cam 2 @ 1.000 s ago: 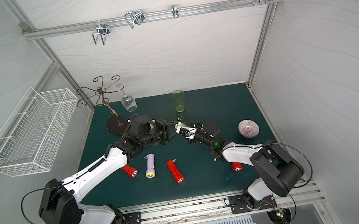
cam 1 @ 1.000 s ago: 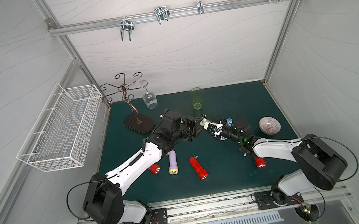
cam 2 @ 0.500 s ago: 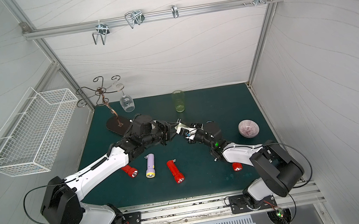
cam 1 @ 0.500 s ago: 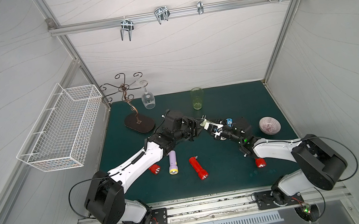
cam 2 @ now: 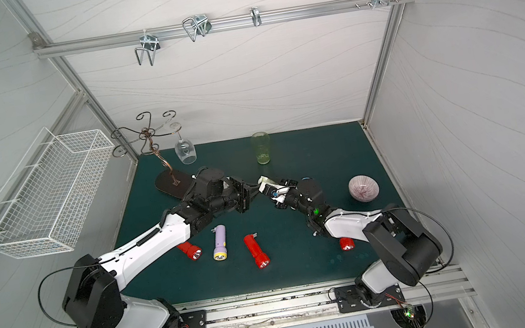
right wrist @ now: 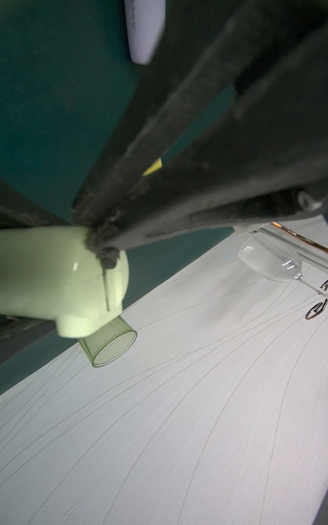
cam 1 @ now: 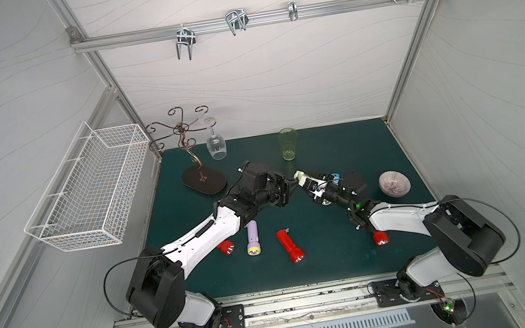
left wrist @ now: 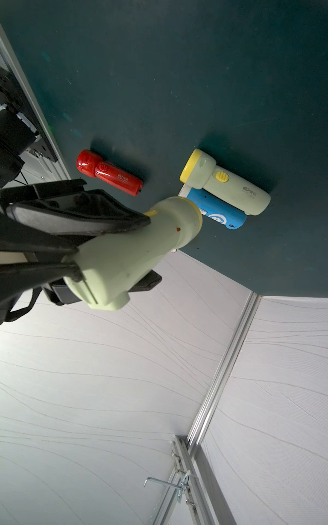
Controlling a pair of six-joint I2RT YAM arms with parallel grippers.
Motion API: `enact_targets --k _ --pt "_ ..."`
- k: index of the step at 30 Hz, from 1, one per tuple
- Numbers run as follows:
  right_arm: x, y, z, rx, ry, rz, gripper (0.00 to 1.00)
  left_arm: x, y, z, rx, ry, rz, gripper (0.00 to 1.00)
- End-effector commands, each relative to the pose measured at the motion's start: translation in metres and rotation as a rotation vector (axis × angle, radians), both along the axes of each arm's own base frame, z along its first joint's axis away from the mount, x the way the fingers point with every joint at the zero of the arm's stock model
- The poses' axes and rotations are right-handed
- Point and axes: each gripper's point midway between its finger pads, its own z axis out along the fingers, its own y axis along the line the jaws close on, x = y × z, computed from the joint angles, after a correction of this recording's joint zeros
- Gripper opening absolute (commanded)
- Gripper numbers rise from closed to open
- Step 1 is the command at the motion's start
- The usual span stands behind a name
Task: Close the plug at the bottom of the flashlight
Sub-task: Close the plug of the flashlight.
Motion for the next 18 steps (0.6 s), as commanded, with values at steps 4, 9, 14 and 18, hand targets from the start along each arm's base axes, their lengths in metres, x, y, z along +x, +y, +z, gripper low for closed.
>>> enact_targets --k 4,9,14,18 --pt "-0.020 0.016 0.017 0.065 -0.049 0.081 0.00 0.005 -0.006 0.012 -0.053 -0.052 0.000 0.11" --pt "-0.009 0.001 0.011 0.089 0.004 -0.033 0.00 0.007 0.016 -0.001 -0.004 -0.077 0.025 0.09" --pt "0.002 -0.008 0.004 0.100 0.075 -0.128 0.00 0.014 0.053 -0.017 0.108 -0.142 0.060 0.09" --pt "0.007 -0.011 0.003 0.106 0.120 -0.184 0.00 0.021 0.087 -0.023 0.229 -0.211 0.097 0.09"
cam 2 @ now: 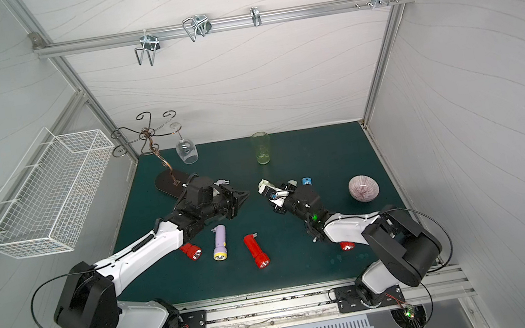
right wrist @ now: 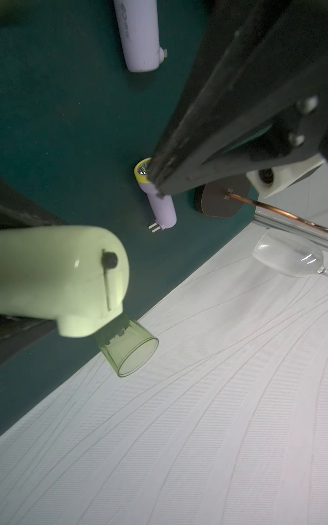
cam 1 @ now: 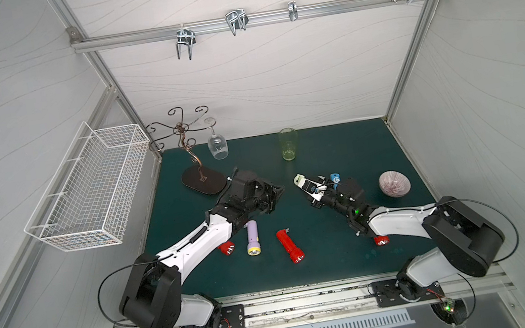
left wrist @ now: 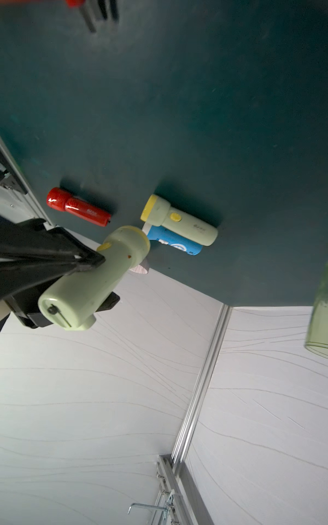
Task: Close the plug at the bottom of the flashlight
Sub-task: Close the plug of the flashlight, then place the flashlight at the center of the board.
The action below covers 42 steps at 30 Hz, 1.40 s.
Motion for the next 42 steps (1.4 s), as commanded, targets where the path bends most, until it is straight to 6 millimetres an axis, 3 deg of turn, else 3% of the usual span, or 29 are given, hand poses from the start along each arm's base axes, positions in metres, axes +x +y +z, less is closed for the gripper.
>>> enact_targets --k 1,8,11,14,17,19,24,27,31,42 --pt "0.009 -0.004 0.021 0.063 0.022 -0.083 0.00 0.010 0.029 0.017 0.115 -0.145 0.021 0.09" --pt "0.018 -0.004 0.016 0.045 0.244 -0.152 0.00 0.025 0.084 0.023 0.377 -0.301 0.055 0.17" --pt "0.024 -0.005 0.012 0.055 0.373 -0.220 0.00 0.031 0.101 0.026 0.436 -0.343 0.065 0.34" --pt "0.045 -0.027 0.006 0.137 0.513 -0.467 0.00 0.033 0.112 0.029 0.525 -0.377 0.040 0.60" --pt "0.047 -0.024 -0.006 0.084 0.592 -0.502 0.00 0.034 0.116 0.032 0.631 -0.424 -0.016 0.81" --pt "0.048 -0.024 -0.015 0.077 0.661 -0.542 0.00 0.033 0.128 0.029 0.707 -0.409 -0.006 0.99" --pt "0.048 -0.019 -0.035 0.013 0.855 -0.626 0.00 0.028 0.151 0.030 0.751 -0.407 0.054 1.00" --pt "0.050 -0.014 -0.054 -0.004 0.987 -0.683 0.00 0.029 0.153 0.044 0.779 -0.458 0.042 1.00" --pt "0.058 -0.005 -0.075 -0.027 1.078 -0.748 0.00 0.025 0.162 0.047 0.824 -0.453 0.058 1.00" --pt "0.063 -0.023 -0.138 -0.087 1.254 -0.913 0.00 0.021 0.165 0.053 0.819 -0.463 0.079 0.99"
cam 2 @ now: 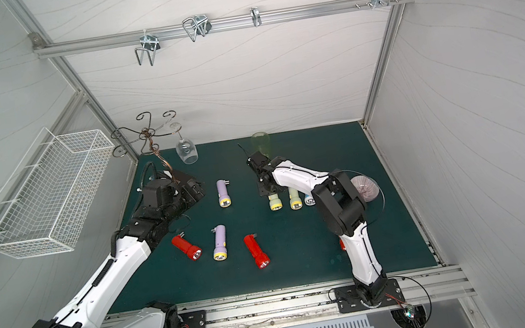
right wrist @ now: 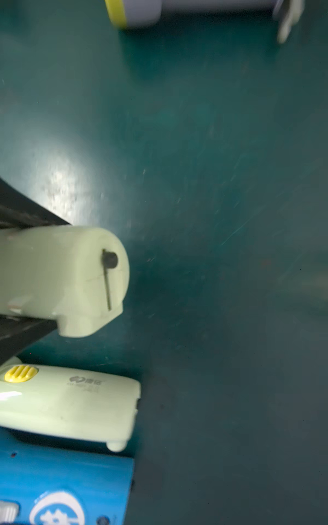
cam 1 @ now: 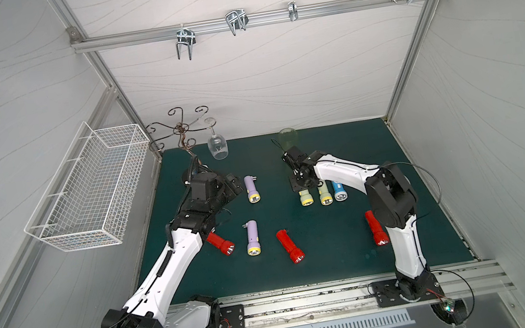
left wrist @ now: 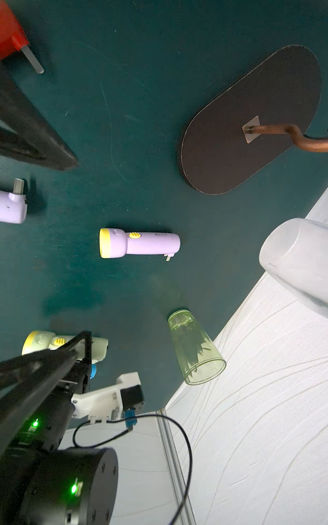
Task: Close the plug at the bottom of the flashlight
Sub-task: Place the flashlight at the center of the board.
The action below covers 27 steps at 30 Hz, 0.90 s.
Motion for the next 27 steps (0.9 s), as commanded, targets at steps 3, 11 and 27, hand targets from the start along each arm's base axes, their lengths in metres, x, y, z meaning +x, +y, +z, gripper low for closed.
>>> enact_targets --k 3,11,27 --pt "-0.006 -0.017 -0.025 0.014 0.124 -0.085 0.00 0.003 0.003 0.025 0.003 -0.071 0.012 1.00" --pt "-0.008 -0.023 -0.042 -0.022 0.154 -0.098 0.03 0.006 0.002 0.018 0.006 -0.053 0.011 1.00" --pt "0.001 -0.018 -0.006 0.005 0.094 -0.073 0.82 0.009 -0.004 0.012 -0.012 -0.011 -0.010 1.00"
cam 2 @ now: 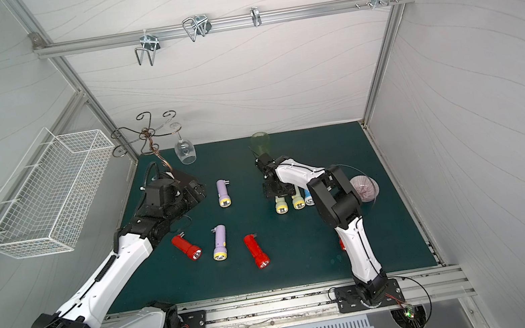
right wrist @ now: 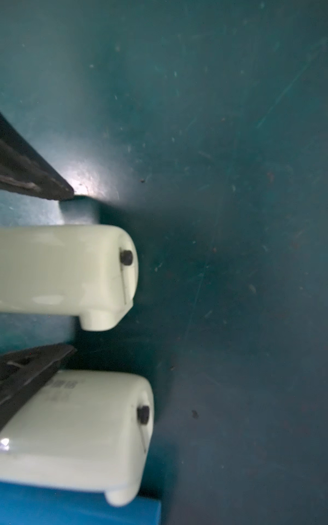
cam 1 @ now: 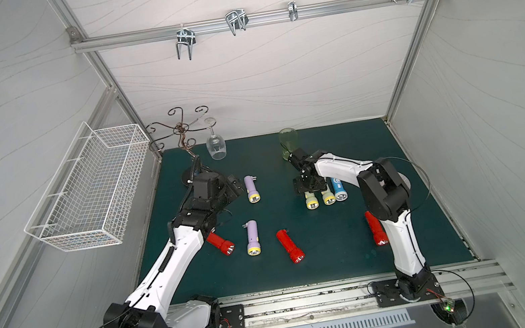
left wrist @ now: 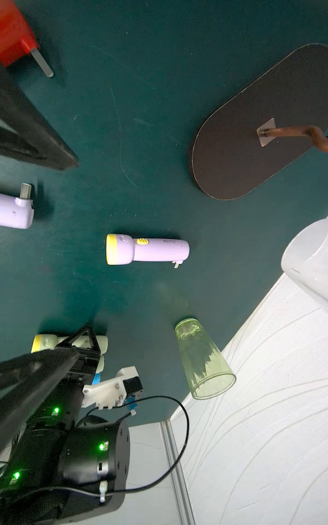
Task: Close the plug at the bottom of the flashlight
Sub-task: Place the flashlight at the center of the board, then pick up the flashlight from the center of the board.
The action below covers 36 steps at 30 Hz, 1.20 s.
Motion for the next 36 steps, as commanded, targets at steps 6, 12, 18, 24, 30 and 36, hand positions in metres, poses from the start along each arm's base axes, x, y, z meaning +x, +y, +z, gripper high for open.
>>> enact_targets --k 6,12,18,24,30,36 --pt "-0.004 0.002 0.060 0.061 -0.080 0.046 0.83 0.010 -0.011 0.028 -0.028 -0.088 -0.054 0.99" --pt "-0.022 -0.030 0.084 0.016 -0.128 0.061 0.83 0.010 -0.033 0.020 -0.067 -0.079 -0.142 0.99" --pt "-0.052 -0.088 0.081 -0.014 -0.094 -0.029 0.83 0.001 -0.075 0.012 -0.073 -0.051 -0.288 0.99" --pt "-0.087 -0.147 0.068 -0.034 -0.058 -0.149 0.82 -0.015 -0.117 0.003 -0.115 -0.025 -0.431 0.98" --pt "-0.121 -0.183 0.048 -0.048 -0.020 -0.255 0.81 -0.023 -0.138 -0.003 -0.164 0.002 -0.503 0.97" --pt "-0.146 -0.211 0.025 -0.126 0.031 -0.333 0.72 -0.024 -0.139 0.000 -0.172 -0.004 -0.510 0.96"
